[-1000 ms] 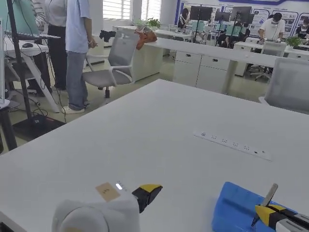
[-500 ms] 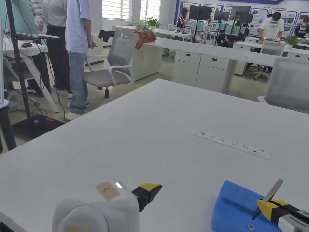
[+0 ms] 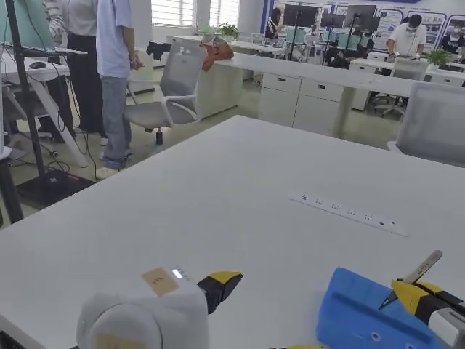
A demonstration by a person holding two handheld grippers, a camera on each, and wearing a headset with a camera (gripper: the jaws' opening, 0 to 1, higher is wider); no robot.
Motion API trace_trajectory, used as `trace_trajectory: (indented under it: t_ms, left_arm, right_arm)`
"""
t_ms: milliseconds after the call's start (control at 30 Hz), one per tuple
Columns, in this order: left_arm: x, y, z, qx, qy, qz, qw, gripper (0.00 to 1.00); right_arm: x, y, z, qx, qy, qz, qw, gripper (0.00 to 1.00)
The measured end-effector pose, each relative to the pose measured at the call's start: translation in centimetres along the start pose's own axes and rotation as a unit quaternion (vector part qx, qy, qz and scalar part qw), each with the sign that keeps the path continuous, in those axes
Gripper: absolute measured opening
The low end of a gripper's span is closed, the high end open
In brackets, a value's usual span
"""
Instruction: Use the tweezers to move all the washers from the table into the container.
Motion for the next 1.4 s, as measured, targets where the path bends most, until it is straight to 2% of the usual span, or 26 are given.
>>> trace_trajectory:
  t_ms: [267, 733, 933, 1033, 1267, 1367, 1400]
  left_arm:
    - [0.0, 0.1, 0.0, -0.001, -0.001, 0.001, 1.0000, 0.74]
    - [-0.2, 0.2, 0.1, -0.003, -0.008, 0.008, 0.9999, 0.74]
    - [-0.2, 0.2, 0.0, -0.003, -0.007, 0.009, 0.9999, 0.74]
    - [-0.2, 0.1, 0.0, -0.001, -0.006, 0.008, 0.9999, 0.74]
    - [-0.2, 0.1, 0.0, -0.001, -0.006, 0.008, 1.0000, 0.73]
    - [-0.2, 0.1, 0.0, -0.001, -0.006, 0.008, 0.9999, 0.73]
    - [-0.2, 0.1, 0.0, -0.001, -0.007, 0.009, 0.9999, 0.73]
  right_arm:
    - [0.0, -1.4, -0.6, 0.012, 0.005, -0.008, 0.9999, 0.03]
    - [-2.2, -2.8, -1.9, 0.018, -0.001, 0.014, 0.9997, 0.03]
    - [-3.5, -2.6, -2.5, 0.015, -0.010, 0.035, 0.9992, 0.03]
    - [-4.2, -2.6, -2.7, 0.013, -0.023, 0.032, 0.9991, 0.03]
    - [-6.3, -3.3, -3.2, 0.013, -0.057, 0.035, 0.9977, 0.03]
    - [-6.9, -3.5, -3.4, 0.015, -0.063, 0.040, 0.9971, 0.03]
    - [-7.2, -3.7, -3.6, 0.017, -0.061, 0.054, 0.9966, 0.03]
Point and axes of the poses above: the centre of the closed fingertips' face, and the gripper's own axes: z roughly forward along the fingers, y roughly to its right, x roughly out of its top, the point moved 4 cm from there along -z, roughly backward along the fingers, and after that the axes turned 3 degrees about -y, right-handed, at the moved point
